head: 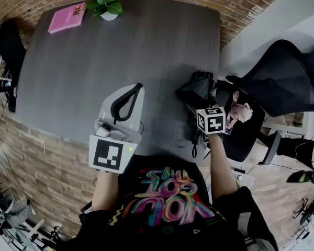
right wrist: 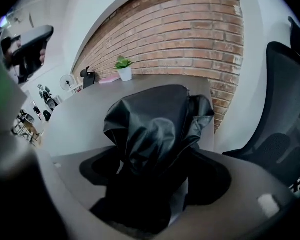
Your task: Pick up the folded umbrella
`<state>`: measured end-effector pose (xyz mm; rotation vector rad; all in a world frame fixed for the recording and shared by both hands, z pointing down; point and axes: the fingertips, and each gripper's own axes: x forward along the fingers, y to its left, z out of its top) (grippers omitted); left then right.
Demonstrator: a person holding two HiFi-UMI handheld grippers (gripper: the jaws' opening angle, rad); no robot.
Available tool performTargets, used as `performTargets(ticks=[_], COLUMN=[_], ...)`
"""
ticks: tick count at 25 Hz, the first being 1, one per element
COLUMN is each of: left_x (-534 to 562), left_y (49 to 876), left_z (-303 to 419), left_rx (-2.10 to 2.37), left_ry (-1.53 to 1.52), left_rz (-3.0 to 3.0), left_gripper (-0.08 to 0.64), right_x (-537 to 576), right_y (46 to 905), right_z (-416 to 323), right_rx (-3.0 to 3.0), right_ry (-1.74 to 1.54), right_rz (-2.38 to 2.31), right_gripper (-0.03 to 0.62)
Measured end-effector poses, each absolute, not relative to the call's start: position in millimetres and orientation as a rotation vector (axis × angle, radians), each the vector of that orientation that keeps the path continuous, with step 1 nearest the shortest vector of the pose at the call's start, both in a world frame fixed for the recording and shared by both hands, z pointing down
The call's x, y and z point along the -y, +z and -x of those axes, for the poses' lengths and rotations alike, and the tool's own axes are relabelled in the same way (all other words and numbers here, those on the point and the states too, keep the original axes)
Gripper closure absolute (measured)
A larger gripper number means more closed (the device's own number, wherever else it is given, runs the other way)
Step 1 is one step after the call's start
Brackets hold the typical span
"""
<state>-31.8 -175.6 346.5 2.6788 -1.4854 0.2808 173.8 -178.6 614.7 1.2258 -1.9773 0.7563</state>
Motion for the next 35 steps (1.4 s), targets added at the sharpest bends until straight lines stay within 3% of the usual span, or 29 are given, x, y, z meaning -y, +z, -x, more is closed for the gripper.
performTargets(ticks=[8, 21, 35], left_x=[180.3, 174.9, 163.4], left_y=[345.0, 335.8, 321.7], left_z=[31.9, 36.2, 51.1], left_rx=[1.485, 1.522, 1.564], left_ry=[0.266, 0.257, 0.216], left_rz=[-2.684, -2.695, -2.696], left_gripper=[0.558, 0.558, 0.558], right_x=[178.7, 173.8, 166.5], right_y=[621.4, 617.7, 580.2], right_z=[-171.2, -173.7, -142.2], right_rx=[1.956, 1.932, 2.069], right_ry=[0.757, 0.843, 0.803], right_rz=[-1.200, -1.249, -1.219], right_gripper=[0.199, 0.310, 0.319])
